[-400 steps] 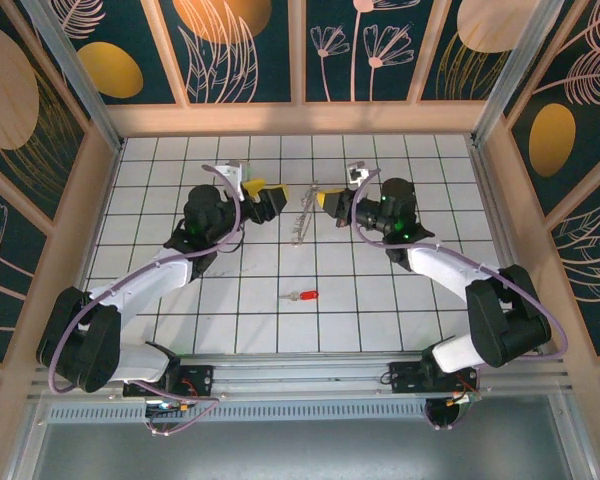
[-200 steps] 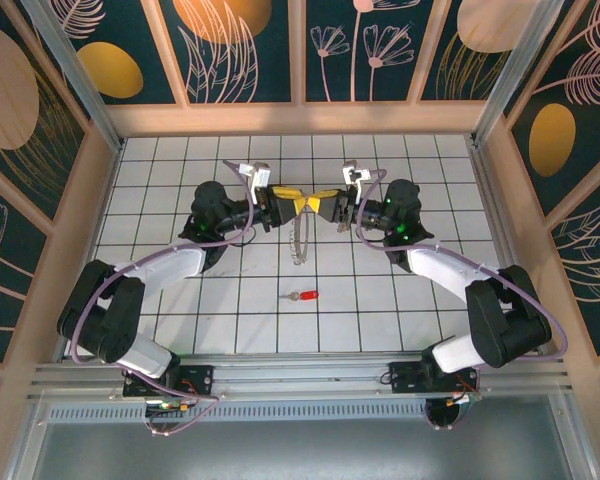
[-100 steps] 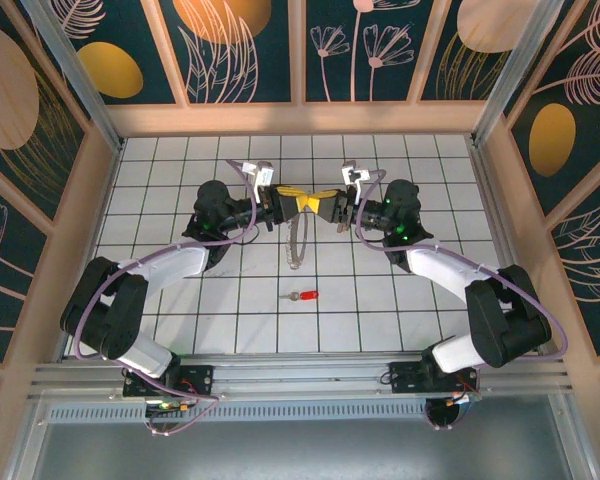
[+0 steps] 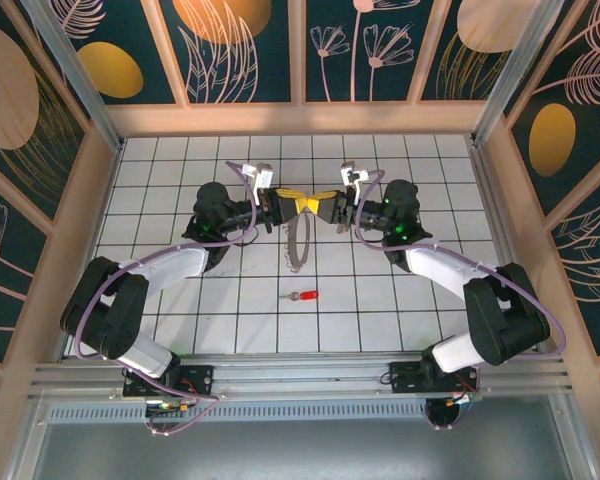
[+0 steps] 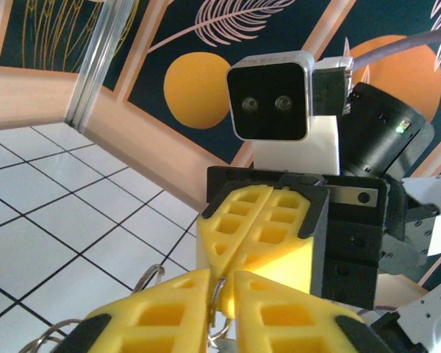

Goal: Put the keys on the keyring

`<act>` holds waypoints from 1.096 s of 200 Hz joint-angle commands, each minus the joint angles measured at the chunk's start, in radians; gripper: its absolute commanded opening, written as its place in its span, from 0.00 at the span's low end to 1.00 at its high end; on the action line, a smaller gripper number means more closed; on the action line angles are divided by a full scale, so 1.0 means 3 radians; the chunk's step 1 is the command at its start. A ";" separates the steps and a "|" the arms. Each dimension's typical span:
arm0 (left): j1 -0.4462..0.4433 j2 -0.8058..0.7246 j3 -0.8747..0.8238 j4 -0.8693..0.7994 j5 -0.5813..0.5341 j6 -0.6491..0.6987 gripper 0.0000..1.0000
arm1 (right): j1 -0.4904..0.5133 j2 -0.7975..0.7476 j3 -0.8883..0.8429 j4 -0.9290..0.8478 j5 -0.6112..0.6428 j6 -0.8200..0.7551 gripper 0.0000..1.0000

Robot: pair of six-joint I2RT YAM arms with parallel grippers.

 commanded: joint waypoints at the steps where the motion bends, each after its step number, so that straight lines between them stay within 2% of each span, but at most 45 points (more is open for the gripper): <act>1: -0.0139 -0.0061 0.0040 -0.0019 0.0460 0.0189 0.11 | 0.0029 0.0089 0.0086 0.0124 0.0087 0.0058 0.00; 39: -0.0175 -0.0087 0.0119 -0.0429 0.0496 0.0494 0.00 | 0.0029 0.0140 0.0142 0.0100 0.0031 0.0074 0.00; 90: -0.0208 -0.0067 0.0239 -0.0960 0.0334 0.0845 0.02 | 0.0038 0.0228 0.0208 0.0078 0.0021 0.0094 0.00; 142: -0.0212 -0.0143 0.0151 -0.0864 -0.0073 0.0906 0.00 | 0.0026 0.0271 0.0296 -0.0024 0.0121 0.0105 0.00; 153: -0.0207 -0.0158 0.0136 -0.0831 -0.0132 0.0901 0.00 | 0.0018 0.0259 0.0301 -0.0041 0.0151 0.0113 0.09; 165: -0.0209 -0.0173 0.0117 -0.0793 -0.0188 0.0894 0.00 | -0.0013 0.0227 0.0294 -0.0044 0.0187 0.0139 0.22; 177: -0.0210 -0.0184 0.0100 -0.0777 -0.0235 0.0903 0.00 | -0.0050 0.0165 0.0268 -0.0034 0.0224 0.0163 0.31; 194: -0.0210 -0.0179 0.0097 -0.0737 -0.0258 0.0906 0.00 | -0.0129 0.0038 0.0192 -0.0034 0.0282 0.0200 0.37; 219: -0.0209 -0.0169 0.0101 -0.0684 -0.0236 0.0910 0.00 | -0.0230 -0.0192 0.0032 -0.0035 0.0402 0.0222 0.39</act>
